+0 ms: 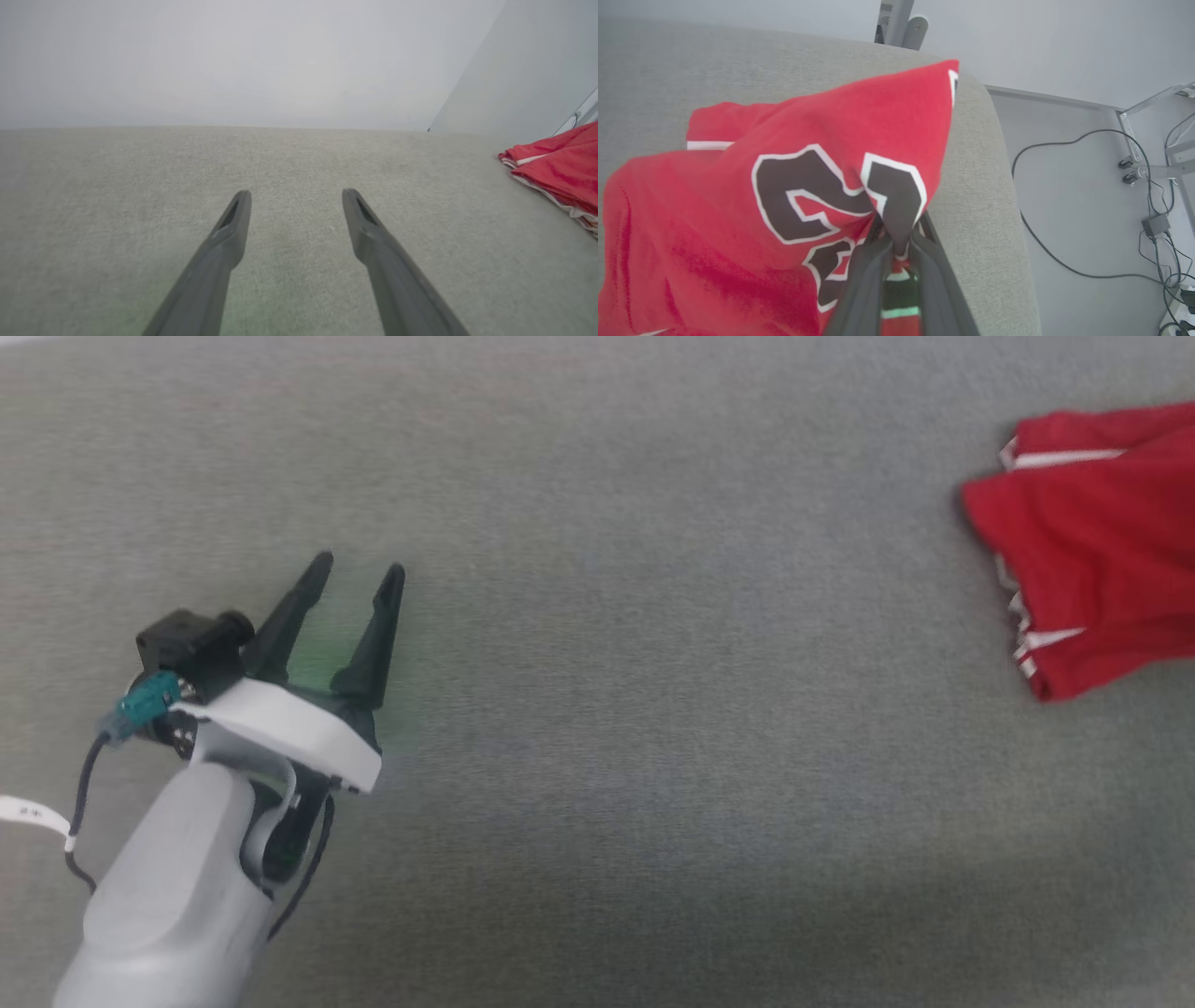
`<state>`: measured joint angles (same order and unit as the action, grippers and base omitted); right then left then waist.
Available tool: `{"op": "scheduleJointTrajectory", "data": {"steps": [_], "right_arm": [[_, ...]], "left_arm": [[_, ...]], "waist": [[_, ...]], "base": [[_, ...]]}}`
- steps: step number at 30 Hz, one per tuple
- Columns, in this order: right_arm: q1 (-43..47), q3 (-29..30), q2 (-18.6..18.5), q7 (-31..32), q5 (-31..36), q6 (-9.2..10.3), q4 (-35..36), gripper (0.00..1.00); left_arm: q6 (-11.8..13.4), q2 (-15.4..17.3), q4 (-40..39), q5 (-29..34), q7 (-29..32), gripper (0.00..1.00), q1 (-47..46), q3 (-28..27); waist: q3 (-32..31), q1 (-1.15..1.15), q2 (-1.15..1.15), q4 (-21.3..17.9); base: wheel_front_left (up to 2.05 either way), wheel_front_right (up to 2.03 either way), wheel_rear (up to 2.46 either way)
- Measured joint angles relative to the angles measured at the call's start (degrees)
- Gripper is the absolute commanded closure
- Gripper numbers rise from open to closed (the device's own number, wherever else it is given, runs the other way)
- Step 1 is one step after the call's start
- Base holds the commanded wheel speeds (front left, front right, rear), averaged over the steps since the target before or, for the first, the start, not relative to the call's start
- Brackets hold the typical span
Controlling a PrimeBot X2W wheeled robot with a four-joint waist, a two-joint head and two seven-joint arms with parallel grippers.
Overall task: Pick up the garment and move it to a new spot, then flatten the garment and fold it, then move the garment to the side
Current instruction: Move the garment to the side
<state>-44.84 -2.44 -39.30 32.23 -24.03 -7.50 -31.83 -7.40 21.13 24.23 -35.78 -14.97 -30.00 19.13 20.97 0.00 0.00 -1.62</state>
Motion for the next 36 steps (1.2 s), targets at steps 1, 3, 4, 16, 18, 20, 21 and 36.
{"op": "scheduleJointTrajectory", "data": {"steps": [1, 3, 4, 16, 18, 20, 21, 36], "right_arm": [[-0.8, -0.3, -0.4, -0.8, 0.6, 0.00, -1.1, 1.00], [-1.7, -0.4, -0.5, -1.8, 1.2, 0.00, -2.2, 1.00], [-3.5, -0.6, -1.1, -3.7, 2.5, 0.01, -4.4, 1.00], [-11.3, 1.0, -1.8, -13.6, 11.2, 0.00, -14.2, 1.00], [-12.1, 1.3, -1.1, -14.6, 12.2, 0.00, -16.0, 1.00], [-12.4, 1.5, -0.3, -15.5, 12.7, 0.00, -17.9, 1.00], [-12.5, 1.7, 0.1, -16.1, 13.1, 0.00, -18.9, 1.00], [-17.6, 2.5, 2.9, -22.2, 16.5, 0.01, -27.8, 0.00]], "left_arm": [[0.0, 0.1, 0.1, -0.2, 0.0, 0.00, -0.6, 0.3], [0.0, 0.2, 0.0, -0.4, 0.0, 0.00, -1.2, 0.5], [0.0, 0.3, 0.0, -0.4, 0.0, 0.00, -2.6, 1.3], [0.0, 2.4, 0.0, -1.0, 0.0, 0.00, -7.4, 5.0], [0.0, 2.7, -0.1, -1.0, 0.0, 0.00, -8.3, 5.6], [0.0, 3.1, -0.3, -1.0, 0.0, 0.00, -9.2, 5.9], [0.0, 3.3, -0.4, -1.0, 0.0, 0.00, -9.5, 6.1], [0.0, 4.6, -0.6, -3.2, -0.2, 0.00, -10.1, 5.9]], "waist": [[0.5, 0.00, 0.00, -0.5], [1.0, 0.00, 0.00, -1.0], [2.0, 0.00, 0.00, -1.9], [7.9, 0.00, 0.00, -5.6], [9.0, 0.00, 0.00, -5.9], [9.9, 0.00, 0.00, -6.1], [10.3, 0.00, 0.00, -6.2], [10.3, 0.00, 0.00, -5.7]], "base": [[0.00, 0.00, 0.00], [0.00, 0.00, 0.00], [0.00, 0.00, 0.00], [0.00, 0.00, 0.00], [0.00, 0.00, 0.00], [0.00, 0.00, 0.00], [0.00, 0.00, 0.00], [0.00, 0.00, 0.00]]}}
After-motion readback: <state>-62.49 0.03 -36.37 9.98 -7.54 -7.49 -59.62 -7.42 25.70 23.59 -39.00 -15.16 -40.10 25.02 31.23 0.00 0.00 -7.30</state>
